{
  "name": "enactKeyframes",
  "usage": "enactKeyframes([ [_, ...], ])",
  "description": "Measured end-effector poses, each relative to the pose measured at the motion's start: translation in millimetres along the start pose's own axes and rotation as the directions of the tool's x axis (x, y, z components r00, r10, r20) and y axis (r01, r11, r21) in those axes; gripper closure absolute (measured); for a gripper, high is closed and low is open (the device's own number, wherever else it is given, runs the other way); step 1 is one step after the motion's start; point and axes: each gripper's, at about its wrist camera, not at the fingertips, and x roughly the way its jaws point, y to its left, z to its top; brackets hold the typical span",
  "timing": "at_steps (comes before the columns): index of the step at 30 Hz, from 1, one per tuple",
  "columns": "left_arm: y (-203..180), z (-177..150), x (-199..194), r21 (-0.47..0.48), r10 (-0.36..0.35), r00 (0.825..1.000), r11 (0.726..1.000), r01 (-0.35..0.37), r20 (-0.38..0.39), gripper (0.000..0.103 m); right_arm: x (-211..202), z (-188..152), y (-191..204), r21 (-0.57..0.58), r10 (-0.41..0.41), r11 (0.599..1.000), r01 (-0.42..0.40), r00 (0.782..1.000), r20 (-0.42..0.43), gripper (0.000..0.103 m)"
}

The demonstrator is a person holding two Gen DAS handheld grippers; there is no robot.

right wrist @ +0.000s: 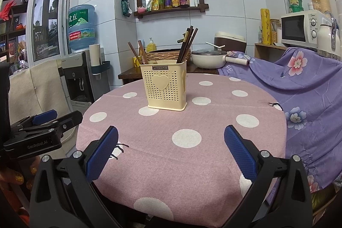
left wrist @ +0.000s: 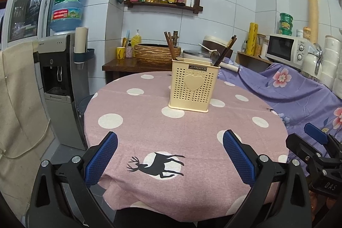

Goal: Organize utensils

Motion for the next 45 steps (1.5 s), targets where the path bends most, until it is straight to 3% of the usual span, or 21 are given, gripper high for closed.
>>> enactKeyframes([
  [5, -1.0, -0.2, 1.6, 0.008, 0.03, 1.0, 1.0, -0.03, -0.009, 0.006, 0.9, 0.7, -2.0, 0.002, 0.001, 1.0, -0.001, 1.0, -0.001, 0.006],
  [45, -0.8, -2.4, 1.7, 0.003, 0.015, 1.0, 1.0, -0.015, -0.019, 0.006, -0.6, -2.8, -3.5, -0.003, 0.007, 1.0, -0.007, 1.0, -0.004, 0.006],
])
